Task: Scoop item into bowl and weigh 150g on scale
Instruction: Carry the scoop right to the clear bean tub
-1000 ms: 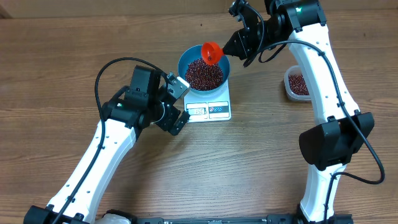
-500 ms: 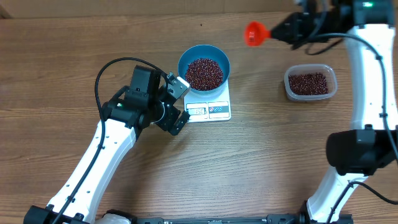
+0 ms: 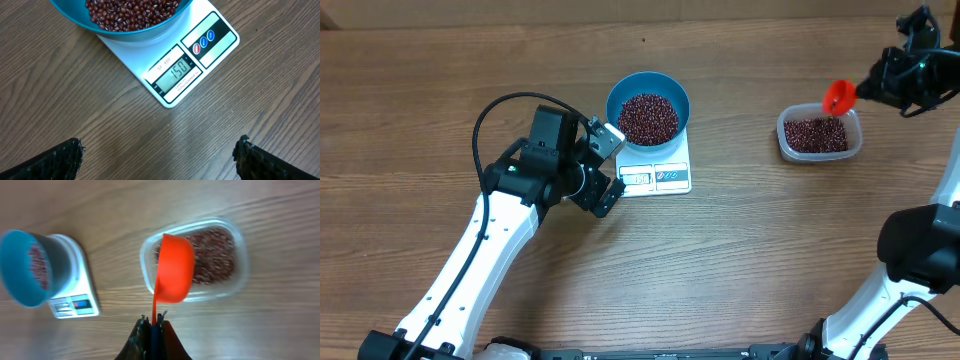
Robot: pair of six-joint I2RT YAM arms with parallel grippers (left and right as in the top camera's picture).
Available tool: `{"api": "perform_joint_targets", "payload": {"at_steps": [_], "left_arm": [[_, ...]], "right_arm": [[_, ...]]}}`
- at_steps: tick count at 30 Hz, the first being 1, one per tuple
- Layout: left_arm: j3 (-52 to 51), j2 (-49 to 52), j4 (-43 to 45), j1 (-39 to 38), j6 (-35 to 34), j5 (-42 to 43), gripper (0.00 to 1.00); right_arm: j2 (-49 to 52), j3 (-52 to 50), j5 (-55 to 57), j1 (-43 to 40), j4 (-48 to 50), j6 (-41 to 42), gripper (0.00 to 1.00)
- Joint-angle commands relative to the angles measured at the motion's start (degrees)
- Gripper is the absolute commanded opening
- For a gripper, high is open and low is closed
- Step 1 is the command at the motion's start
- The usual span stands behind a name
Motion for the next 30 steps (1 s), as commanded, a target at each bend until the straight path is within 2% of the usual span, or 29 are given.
{"api": "perform_joint_targets", "payload": {"at_steps": [1, 9, 21, 30], "left_arm": [[-0.15, -1.2, 0.09, 0.28, -0.57, 0.24, 1.0], [-0.15, -1.2, 0.11, 0.28, -0.57, 0.24, 1.0], [-0.15, -1.2, 0.09, 0.28, -0.55, 0.24, 1.0], [-0.15, -1.2, 0.11, 0.28, -0.57, 0.24, 0.99]], "right_arm": [[-1.9, -0.87, 8.55, 1.09, -0.28, 0.28, 0.04], [-1.9, -5.88, 15.5, 5.07, 2.21, 0.31, 0.04], [-1.9, -6.03, 42.53, 17.18, 4.2, 2.84, 0.04], [-1.9, -6.03, 42.53, 18.27, 3.78, 3.06, 0.04]]}}
